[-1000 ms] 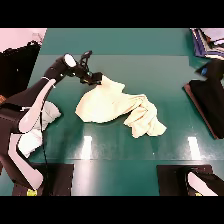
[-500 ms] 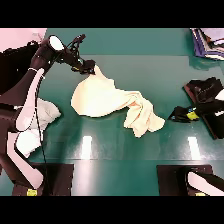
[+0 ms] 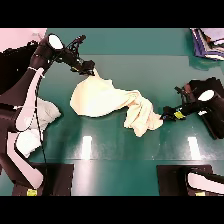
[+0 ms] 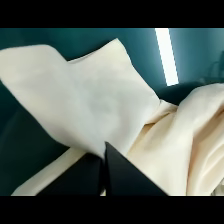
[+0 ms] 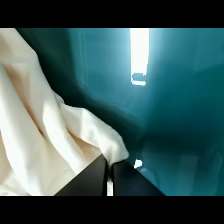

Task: Fold the shirts.

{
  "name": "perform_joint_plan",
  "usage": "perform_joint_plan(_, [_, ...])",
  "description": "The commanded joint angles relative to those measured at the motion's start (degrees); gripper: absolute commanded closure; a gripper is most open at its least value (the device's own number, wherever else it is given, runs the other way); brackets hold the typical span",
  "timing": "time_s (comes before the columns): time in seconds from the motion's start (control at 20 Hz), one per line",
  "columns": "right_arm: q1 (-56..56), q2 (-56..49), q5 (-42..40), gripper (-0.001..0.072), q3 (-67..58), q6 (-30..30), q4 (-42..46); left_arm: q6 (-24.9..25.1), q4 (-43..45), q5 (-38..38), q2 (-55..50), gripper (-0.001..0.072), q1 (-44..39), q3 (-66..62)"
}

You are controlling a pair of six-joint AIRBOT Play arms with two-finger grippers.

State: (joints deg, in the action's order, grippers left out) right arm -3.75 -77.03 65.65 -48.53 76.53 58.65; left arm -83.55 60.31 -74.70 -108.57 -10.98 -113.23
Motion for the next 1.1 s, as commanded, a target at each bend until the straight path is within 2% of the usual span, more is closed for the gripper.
perform_joint_plan(0.0, [-0.74,0.63,-2.75,0.0697,-3.85,-0.17,0.0,-0.04,2.29,-3.3,1.31,0.0686,0.09,-1.7])
perform_joint_plan(0.3, [2.6,14.32,-4.24,0.0697,-20.26,-0.15,-0.02,0.07,11.5,0.74,20.31,0.0684,0.09,-2.67])
perform_joint_plan(0.45, [4.66,20.55,-4.13,0.0697,-30.29,-0.22,0.0,2.58,11.96,2.25,32.17,0.0684,0.09,-2.67])
perform_joint_plan(0.6, [6.6,25.77,-4.04,0.0697,-37.83,-0.81,0.0,2.54,11.96,5.22,42.93,0.0684,0.09,-2.67])
perform_joint_plan(0.85, [10.97,31.43,-2.95,0.0697,-48.57,-1.18,0.0,0.79,11.76,17.66,57.31,0.0686,0.09,-2.99])
perform_joint_plan(1.05, [17.81,31.32,1.51,0.0698,-58.38,-1.16,-0.02,0.87,11.52,23.58,59.78,0.0687,0.09,-8.11])
